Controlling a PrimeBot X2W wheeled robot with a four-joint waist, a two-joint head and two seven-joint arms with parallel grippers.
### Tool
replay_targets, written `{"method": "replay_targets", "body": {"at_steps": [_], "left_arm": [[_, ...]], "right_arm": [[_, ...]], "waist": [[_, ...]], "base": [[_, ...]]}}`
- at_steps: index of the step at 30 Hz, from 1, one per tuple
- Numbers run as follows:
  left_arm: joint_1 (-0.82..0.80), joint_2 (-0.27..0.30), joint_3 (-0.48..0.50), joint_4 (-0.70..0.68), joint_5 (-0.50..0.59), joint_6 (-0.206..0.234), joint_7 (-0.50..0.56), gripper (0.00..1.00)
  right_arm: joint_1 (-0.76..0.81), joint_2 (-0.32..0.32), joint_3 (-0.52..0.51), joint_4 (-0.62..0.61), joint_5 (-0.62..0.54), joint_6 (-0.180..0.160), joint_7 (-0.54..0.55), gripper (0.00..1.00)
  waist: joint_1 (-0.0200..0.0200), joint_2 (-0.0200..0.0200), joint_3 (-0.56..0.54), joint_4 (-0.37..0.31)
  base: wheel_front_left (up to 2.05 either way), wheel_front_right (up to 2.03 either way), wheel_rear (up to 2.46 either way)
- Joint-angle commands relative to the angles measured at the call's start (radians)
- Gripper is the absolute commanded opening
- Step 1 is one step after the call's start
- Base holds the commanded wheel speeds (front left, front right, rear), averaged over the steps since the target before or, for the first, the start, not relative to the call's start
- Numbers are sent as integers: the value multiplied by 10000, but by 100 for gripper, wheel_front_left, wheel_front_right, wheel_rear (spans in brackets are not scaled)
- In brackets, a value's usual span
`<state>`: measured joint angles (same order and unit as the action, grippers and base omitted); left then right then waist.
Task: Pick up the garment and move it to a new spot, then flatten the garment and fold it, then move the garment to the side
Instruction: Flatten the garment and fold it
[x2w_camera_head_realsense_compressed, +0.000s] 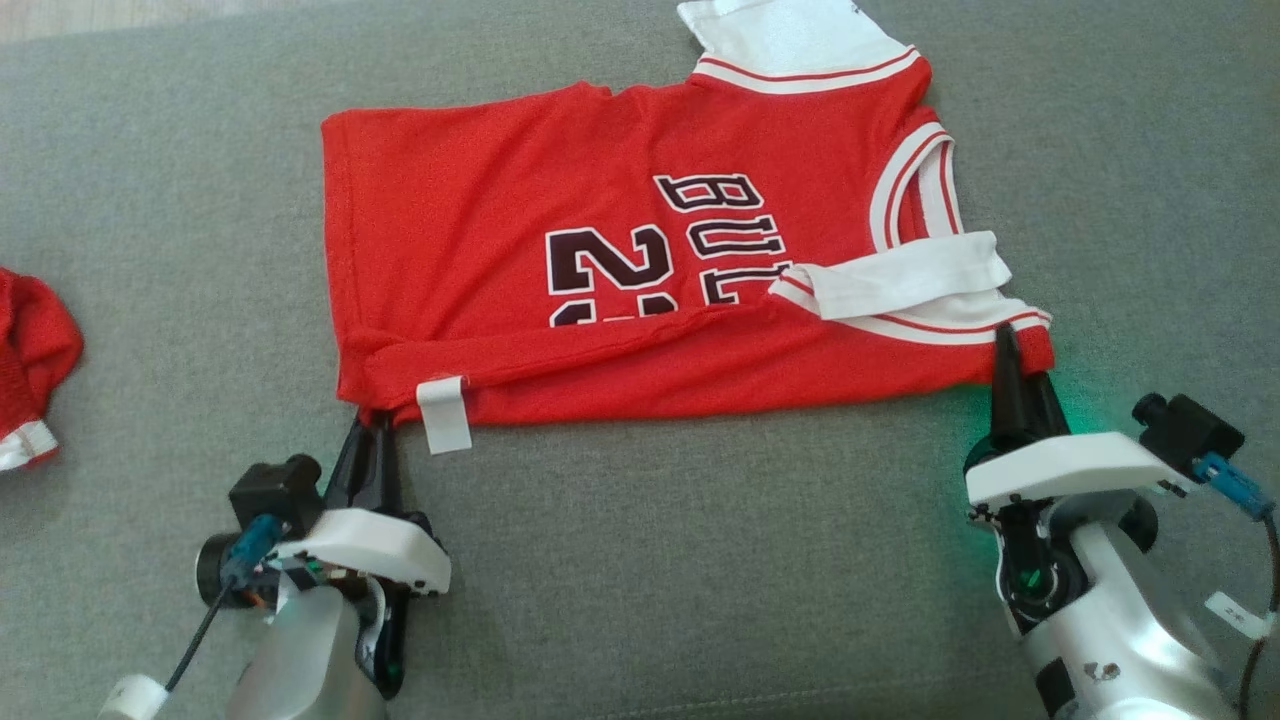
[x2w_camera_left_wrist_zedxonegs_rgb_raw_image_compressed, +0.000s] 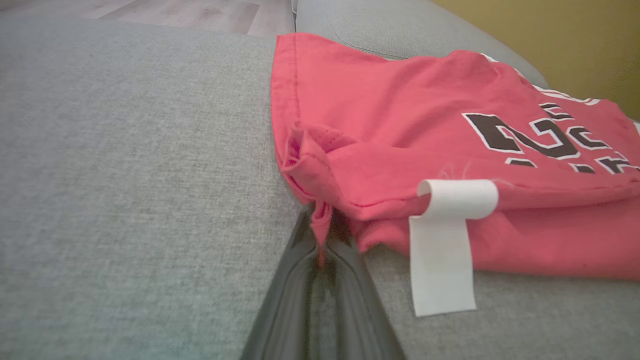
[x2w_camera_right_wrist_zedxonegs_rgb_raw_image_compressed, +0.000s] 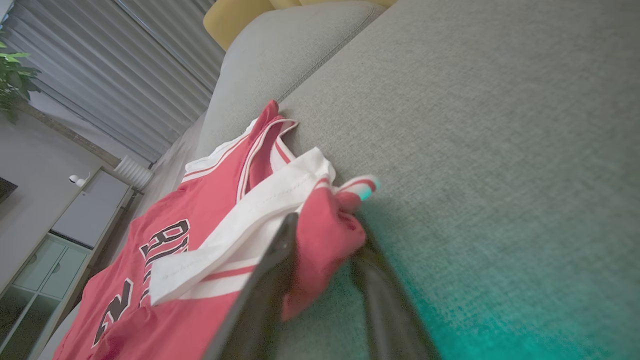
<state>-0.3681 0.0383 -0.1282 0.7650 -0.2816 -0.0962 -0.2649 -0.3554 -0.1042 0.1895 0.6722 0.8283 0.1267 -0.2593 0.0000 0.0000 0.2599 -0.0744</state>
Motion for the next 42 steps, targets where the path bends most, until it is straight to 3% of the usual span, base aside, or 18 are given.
{"method": "replay_targets", "body": {"at_steps": [1,12,19,24,29,42], "left_arm": [[-75,120,225,-66,2,-4,31,0],[-454,120,341,-1396,-392,-255,31,0],[-1153,281,640,-1687,-476,-332,31,0],[-1522,653,389,-626,-1168,-341,31,0],[-1269,555,543,424,-2278,-343,31,0],[1158,210,1332,1366,-2608,-187,31,0]], "right_arm": [[-133,137,188,-111,-96,40,-24,0],[-356,97,-48,-668,539,40,-24,0],[-1231,-325,198,-631,1247,40,2,0],[-1762,-730,437,120,1583,40,428,0],[-1635,-716,665,692,1805,40,479,0],[1013,-671,1437,824,2315,40,263,0]], "waist": [[0,0,-17,17],[0,0,-996,129],[0,0,-2038,198],[0,0,-2633,251],[0,0,-2810,307],[0,0,-3046,318]], "base": [[0,0,0],[0,0,0],[0,0,0],[0,0,0],[0,0,0],[0,0,0]]}}
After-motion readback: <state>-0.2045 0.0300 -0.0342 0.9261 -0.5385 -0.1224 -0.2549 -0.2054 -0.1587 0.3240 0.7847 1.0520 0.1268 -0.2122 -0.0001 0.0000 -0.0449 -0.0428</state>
